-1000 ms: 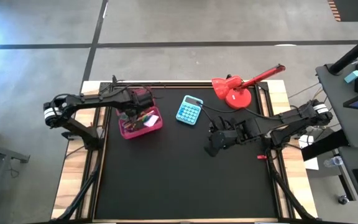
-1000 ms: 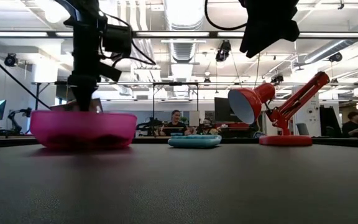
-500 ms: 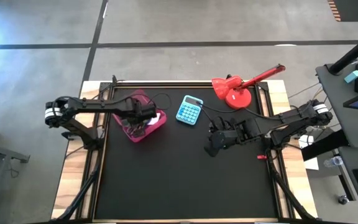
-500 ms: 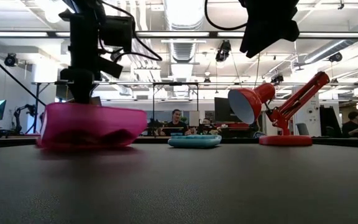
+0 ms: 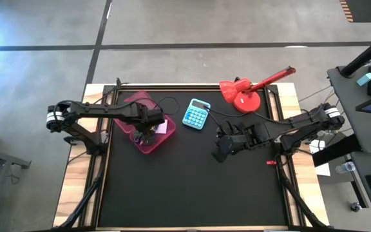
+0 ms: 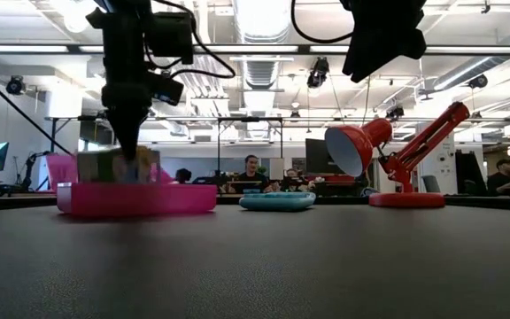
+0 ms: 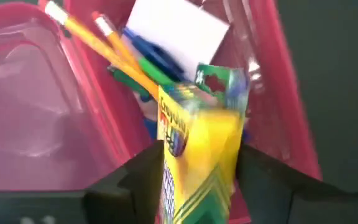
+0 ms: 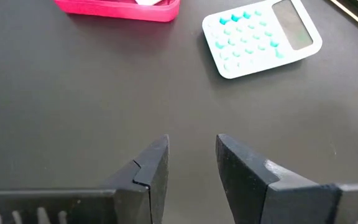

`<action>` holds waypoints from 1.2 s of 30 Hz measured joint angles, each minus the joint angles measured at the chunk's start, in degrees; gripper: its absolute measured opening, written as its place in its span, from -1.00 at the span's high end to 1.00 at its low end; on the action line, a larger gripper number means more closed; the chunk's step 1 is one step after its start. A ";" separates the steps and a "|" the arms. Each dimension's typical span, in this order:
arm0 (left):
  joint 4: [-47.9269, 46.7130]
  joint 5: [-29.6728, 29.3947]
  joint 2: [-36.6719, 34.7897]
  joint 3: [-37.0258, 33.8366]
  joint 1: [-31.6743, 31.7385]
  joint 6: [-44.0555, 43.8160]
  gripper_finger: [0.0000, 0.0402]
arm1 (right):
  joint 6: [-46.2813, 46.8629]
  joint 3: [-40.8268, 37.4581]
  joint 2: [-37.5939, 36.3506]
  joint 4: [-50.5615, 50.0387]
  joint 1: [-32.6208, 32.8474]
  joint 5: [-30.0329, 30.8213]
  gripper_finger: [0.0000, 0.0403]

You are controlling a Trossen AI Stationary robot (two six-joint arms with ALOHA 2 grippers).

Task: Pack school essentials
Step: Put the yellow crayon box into the pink supply box

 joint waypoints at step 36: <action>4.43 23.04 -2.92 0.56 -3.74 -11.55 0.03 | -1.48 0.00 0.00 0.01 0.00 -0.07 0.39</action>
